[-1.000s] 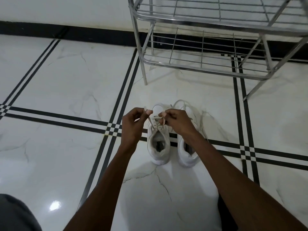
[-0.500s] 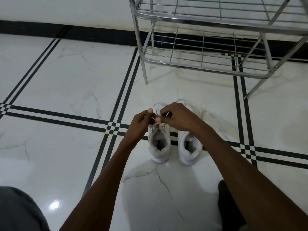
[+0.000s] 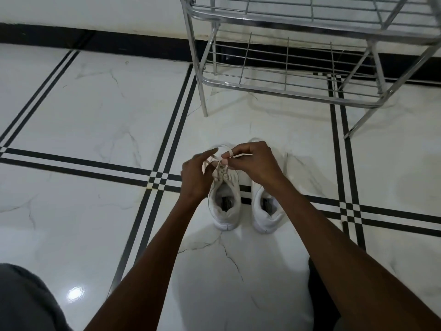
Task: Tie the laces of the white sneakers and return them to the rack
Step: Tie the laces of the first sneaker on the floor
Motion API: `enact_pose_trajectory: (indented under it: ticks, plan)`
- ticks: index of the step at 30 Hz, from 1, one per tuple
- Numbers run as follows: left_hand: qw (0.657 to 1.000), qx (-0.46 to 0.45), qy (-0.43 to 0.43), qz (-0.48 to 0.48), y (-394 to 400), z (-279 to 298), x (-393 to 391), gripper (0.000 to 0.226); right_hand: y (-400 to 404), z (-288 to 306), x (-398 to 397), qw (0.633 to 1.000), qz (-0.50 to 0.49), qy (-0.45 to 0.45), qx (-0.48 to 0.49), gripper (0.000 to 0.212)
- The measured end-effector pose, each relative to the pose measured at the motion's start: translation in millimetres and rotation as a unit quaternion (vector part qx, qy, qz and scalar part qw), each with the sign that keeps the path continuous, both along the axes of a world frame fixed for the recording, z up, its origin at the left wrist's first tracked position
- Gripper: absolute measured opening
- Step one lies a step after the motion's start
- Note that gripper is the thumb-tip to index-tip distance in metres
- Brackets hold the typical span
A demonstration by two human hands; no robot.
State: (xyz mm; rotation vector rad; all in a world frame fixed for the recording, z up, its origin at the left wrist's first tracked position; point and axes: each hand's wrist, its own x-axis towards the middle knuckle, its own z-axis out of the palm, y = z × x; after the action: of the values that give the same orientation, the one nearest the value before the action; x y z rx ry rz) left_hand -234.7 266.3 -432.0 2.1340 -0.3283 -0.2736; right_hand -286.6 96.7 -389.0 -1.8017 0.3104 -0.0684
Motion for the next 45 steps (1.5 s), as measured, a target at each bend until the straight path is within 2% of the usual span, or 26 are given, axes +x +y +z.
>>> enact_pose_trajectory:
  ticks: [2,4,6,9,11,13,17,21,22,25,28,34,36,38,40,42,43,45]
  plan:
    - [0.996,0.062,-0.059,-0.008,1,-4,3,0.020,-1,1,-1,0.999,0.005,0.001,0.032,0.018]
    - [0.993,0.092,-0.072,0.004,7,-4,5,0.016,-3,3,-2,0.997,-0.015,0.002,0.070,0.018]
    - [0.998,0.049,-0.046,0.009,17,0,8,0.023,-6,4,-2,0.994,-0.040,0.024,0.098,0.018]
    - [0.994,-0.081,0.077,-0.020,35,17,11,0.034,-14,-1,0,0.986,-0.062,0.114,0.105,0.027]
    - [0.990,-0.099,0.100,-0.015,47,23,13,0.035,-23,-6,-2,0.981,-0.094,0.155,0.074,0.026]
    - [0.991,-0.083,0.102,-0.006,57,23,15,0.038,-29,-11,-4,0.979,-0.118,0.158,0.045,0.022]
    - [0.994,-0.048,0.079,-0.063,58,22,21,0.040,-16,-20,-3,0.993,-0.031,0.091,-0.065,0.012]
    - [0.995,-0.042,0.059,-0.064,51,24,22,0.040,12,-20,3,0.979,0.104,0.033,-0.175,0.045]
    - [0.995,-0.044,0.058,-0.063,50,25,21,0.040,15,-19,4,0.973,0.118,0.036,-0.193,0.045]
    - [0.995,-0.047,0.061,-0.061,49,32,18,0.038,12,-19,9,0.963,0.098,0.021,-0.251,0.028]
    - [0.994,-0.060,0.085,-0.034,56,38,20,0.032,-2,-15,10,0.961,0.064,0.028,-0.267,0.015]
    - [0.997,-0.011,0.077,0.009,86,34,33,0.036,-30,-2,8,0.974,0.033,0.061,-0.217,0.009]
    - [0.996,0.019,0.060,0.055,96,25,36,0.036,-39,-3,7,0.962,0.000,0.074,-0.263,0.008]
    - [0.989,0.097,0.066,0.094,109,7,34,0.035,-47,-6,2,0.939,-0.044,0.113,-0.322,0.008]
    - [0.968,0.185,0.126,0.116,121,-12,25,0.036,-44,-9,-7,0.903,-0.046,0.160,-0.395,0.011]
    - [0.951,0.207,0.196,0.119,121,-27,12,0.038,-33,-12,-16,0.877,-0.031,0.178,-0.445,0.005]
    - [0.950,0.209,0.200,0.117,116,-30,6,0.040,-28,-14,-19,0.877,-0.024,0.172,-0.449,0.010]
    - [0.964,0.200,0.146,0.092,98,-27,-1,0.039,-21,-22,-19,0.897,0.005,0.113,-0.428,0.030]
